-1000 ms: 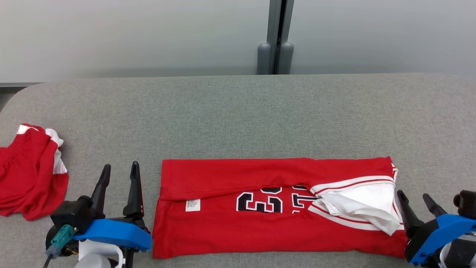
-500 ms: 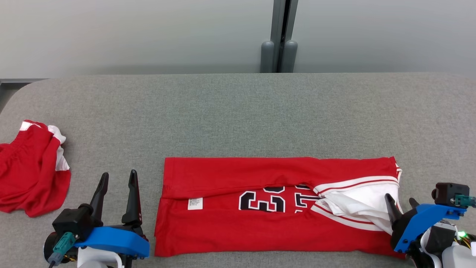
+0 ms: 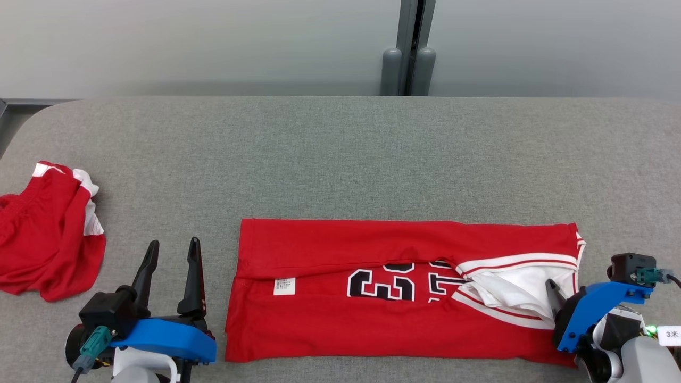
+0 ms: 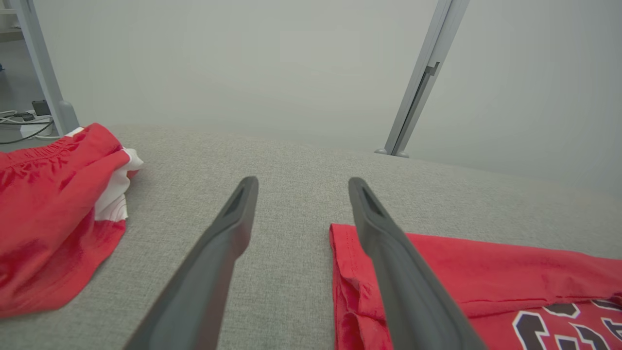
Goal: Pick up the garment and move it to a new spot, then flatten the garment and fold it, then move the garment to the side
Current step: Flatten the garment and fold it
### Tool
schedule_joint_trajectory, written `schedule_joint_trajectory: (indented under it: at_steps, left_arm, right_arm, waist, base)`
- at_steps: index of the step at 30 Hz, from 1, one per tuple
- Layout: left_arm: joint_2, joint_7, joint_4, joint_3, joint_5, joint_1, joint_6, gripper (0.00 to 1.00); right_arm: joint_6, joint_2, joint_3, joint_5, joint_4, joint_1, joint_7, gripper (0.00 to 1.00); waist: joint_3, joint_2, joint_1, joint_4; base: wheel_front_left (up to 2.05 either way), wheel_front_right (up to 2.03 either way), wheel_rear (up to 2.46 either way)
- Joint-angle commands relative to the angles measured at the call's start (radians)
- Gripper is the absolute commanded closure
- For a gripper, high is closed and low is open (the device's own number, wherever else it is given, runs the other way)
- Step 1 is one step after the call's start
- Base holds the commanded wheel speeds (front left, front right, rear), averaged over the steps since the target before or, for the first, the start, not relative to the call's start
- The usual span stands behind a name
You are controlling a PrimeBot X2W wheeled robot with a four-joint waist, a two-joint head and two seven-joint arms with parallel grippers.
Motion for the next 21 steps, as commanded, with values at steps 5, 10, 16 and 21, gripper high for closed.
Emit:
schedule_joint_trajectory:
  at_steps: [5, 10, 16, 21]
  left_arm:
    - [-0.001, -0.004, 0.011, 0.01, 0.022, -0.032, -0.008, 0.0]
    - [-0.002, -0.004, 0.015, 0.021, 0.036, -0.041, -0.006, 0.0]
    - [0.001, -0.004, 0.016, 0.036, 0.035, -0.031, -0.005, 0.0]
    - [0.006, -0.002, 0.031, 0.039, 0.022, -0.027, -0.006, 0.0]
  right_arm:
    - [0.002, 0.015, 0.052, -0.02, 0.067, 0.013, 0.009, 0.78]
    - [0.0, 0.003, 0.06, -0.012, 0.068, 0.011, -0.006, 1.0]
    - [-0.001, -0.056, 0.028, 0.003, 0.005, 0.002, -0.035, 1.0]
    - [0.0, -0.107, -0.037, -0.013, -0.083, 0.016, -0.003, 1.0]
  waist:
    - [0.001, 0.0, 0.0, 0.005]
    - [-0.006, 0.0, 0.0, -0.001]
    - [-0.016, 0.0, 0.0, -0.013]
    - [-0.023, 0.0, 0.0, -0.019]
  base:
    - [0.0, 0.0, 0.0]
    - [0.0, 0.0, 0.0]
    - [0.0, 0.0, 0.0]
    - [0.0, 0.0, 0.0]
